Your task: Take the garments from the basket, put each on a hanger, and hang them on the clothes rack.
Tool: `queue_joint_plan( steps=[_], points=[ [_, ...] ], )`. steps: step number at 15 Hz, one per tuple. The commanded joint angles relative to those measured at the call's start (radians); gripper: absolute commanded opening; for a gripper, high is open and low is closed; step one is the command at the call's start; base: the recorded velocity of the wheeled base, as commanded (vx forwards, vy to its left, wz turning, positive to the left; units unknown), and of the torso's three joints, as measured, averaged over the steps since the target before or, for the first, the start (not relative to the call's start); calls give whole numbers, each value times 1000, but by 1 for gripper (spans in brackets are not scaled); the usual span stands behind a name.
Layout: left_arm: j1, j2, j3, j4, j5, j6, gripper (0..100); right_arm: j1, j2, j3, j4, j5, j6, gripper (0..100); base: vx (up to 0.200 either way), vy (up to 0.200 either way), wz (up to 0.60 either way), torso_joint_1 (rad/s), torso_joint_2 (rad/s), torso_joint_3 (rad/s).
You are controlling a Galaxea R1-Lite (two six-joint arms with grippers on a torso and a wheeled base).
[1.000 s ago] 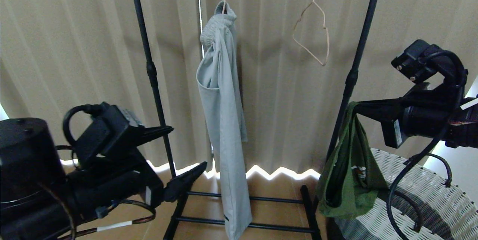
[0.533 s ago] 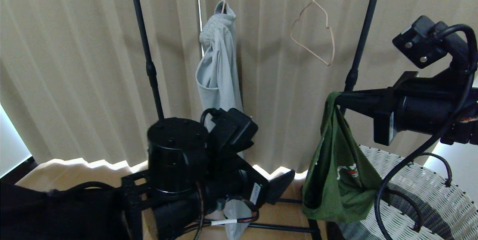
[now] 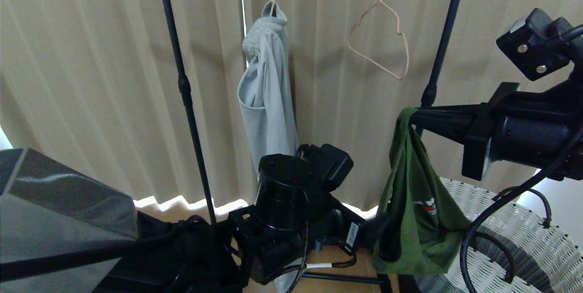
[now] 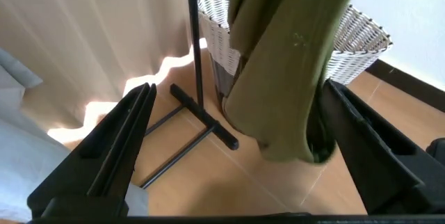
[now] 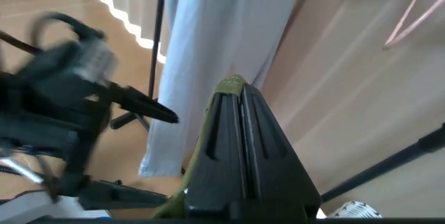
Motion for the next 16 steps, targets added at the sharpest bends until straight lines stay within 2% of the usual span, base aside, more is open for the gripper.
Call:
queue_joint_plan(
  steps=[1,7,10,16],
  points=[
    [18,47,-29,0,3,-1,100,4,-7,-5,-2,0,-1,0,0,0,0,0,0,0],
    [41,117,-57,4,23,-1,100,10,-9,-22,-5,0,-1,0,0,0,0,0,0,0],
    [52,111,0,10,54,4,100,10,-6,-38,-5,-1,-1,0,0,0,0,0,0,0],
    [61,25,123,9,66,5,100,10,8,-38,-5,-3,-1,0,0,0,0,0,0,0]
  ],
)
